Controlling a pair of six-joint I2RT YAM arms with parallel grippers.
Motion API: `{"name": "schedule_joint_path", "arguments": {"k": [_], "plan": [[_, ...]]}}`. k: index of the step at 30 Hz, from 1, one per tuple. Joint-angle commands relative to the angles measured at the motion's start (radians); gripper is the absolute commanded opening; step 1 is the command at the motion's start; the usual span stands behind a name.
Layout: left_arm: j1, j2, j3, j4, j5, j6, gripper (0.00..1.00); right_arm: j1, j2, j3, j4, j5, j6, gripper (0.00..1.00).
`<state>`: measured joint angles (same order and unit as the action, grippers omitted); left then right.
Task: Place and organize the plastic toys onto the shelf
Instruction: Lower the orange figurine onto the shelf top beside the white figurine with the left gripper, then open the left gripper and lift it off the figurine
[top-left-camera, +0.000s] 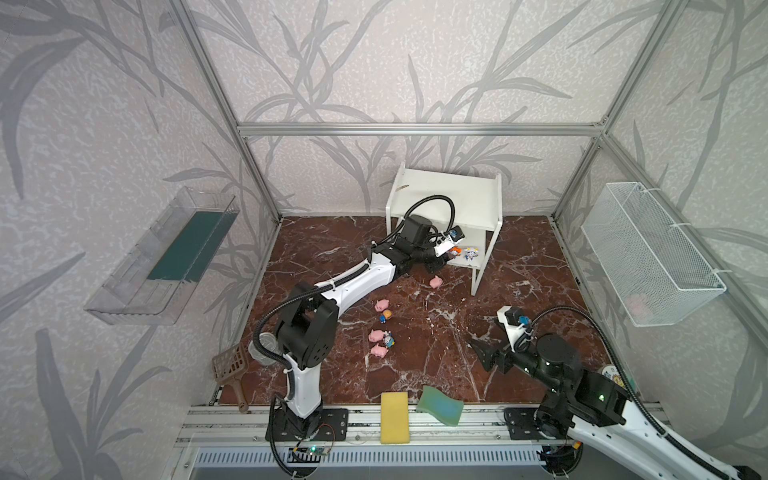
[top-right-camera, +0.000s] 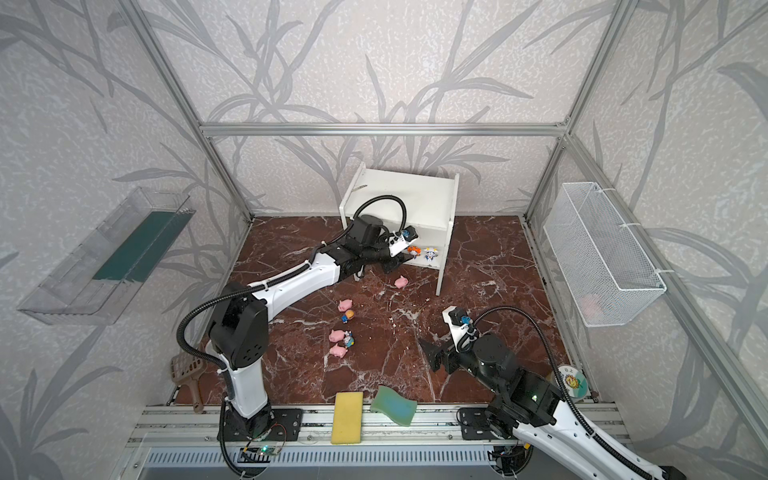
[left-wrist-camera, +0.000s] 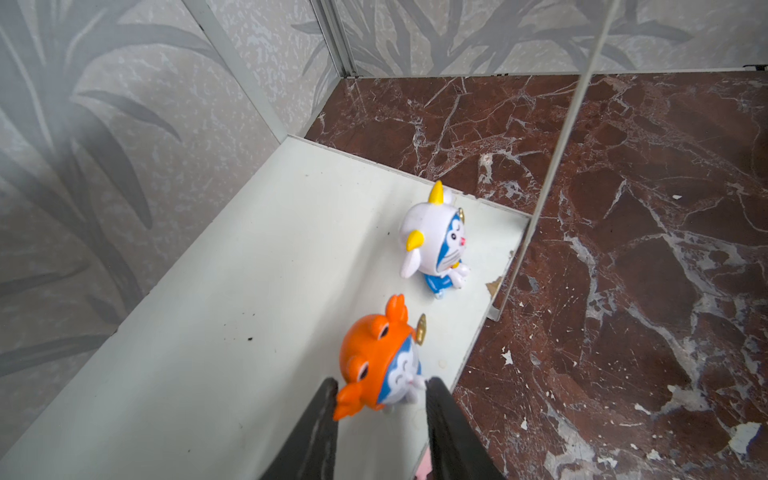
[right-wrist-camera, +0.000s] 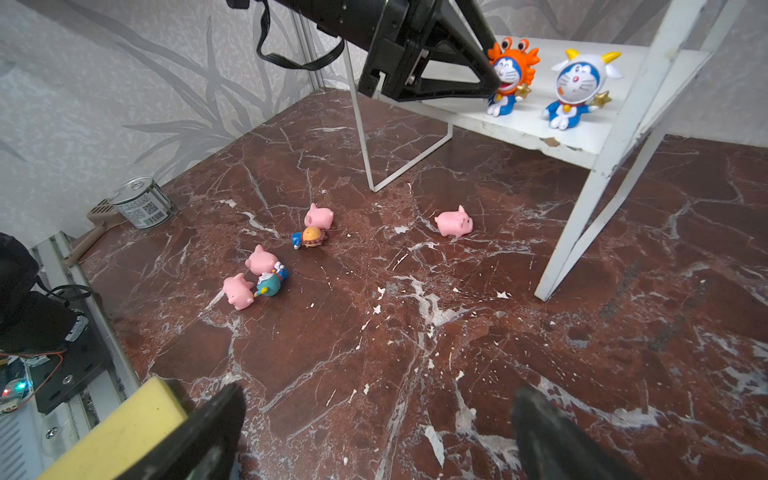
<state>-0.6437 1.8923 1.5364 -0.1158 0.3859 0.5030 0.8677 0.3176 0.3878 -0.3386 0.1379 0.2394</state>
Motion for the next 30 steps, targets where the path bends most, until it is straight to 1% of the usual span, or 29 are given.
{"name": "schedule_joint_path", "arguments": {"k": [1,11,15,18,21,26,30], "plan": [[0.007,-0.002,0.040,0.019,0.031,-0.006,0.37,-0.001,-0.013,-0.009,0.003,0.003,0.006,0.99],[0.006,-0.003,0.038,0.019,0.025,-0.011,0.38,-0.001,-0.016,-0.010,0.007,0.001,0.005,0.99],[0.004,-0.019,0.024,0.026,0.012,-0.012,0.44,-0.001,-0.009,-0.010,0.017,-0.006,0.004,0.99],[0.005,-0.042,0.005,0.033,-0.004,-0.014,0.54,-0.001,-0.002,-0.010,0.023,-0.012,0.002,0.99],[0.004,-0.074,-0.026,0.032,-0.022,-0.012,0.60,-0.001,0.009,-0.012,0.035,-0.019,0.002,0.99],[0.005,-0.159,-0.106,0.013,-0.057,-0.022,0.63,-0.001,0.061,-0.012,0.082,-0.047,-0.006,0.99],[0.004,-0.279,-0.230,0.026,-0.074,-0.063,0.65,-0.002,0.139,-0.020,0.163,-0.096,-0.016,0.99]]}}
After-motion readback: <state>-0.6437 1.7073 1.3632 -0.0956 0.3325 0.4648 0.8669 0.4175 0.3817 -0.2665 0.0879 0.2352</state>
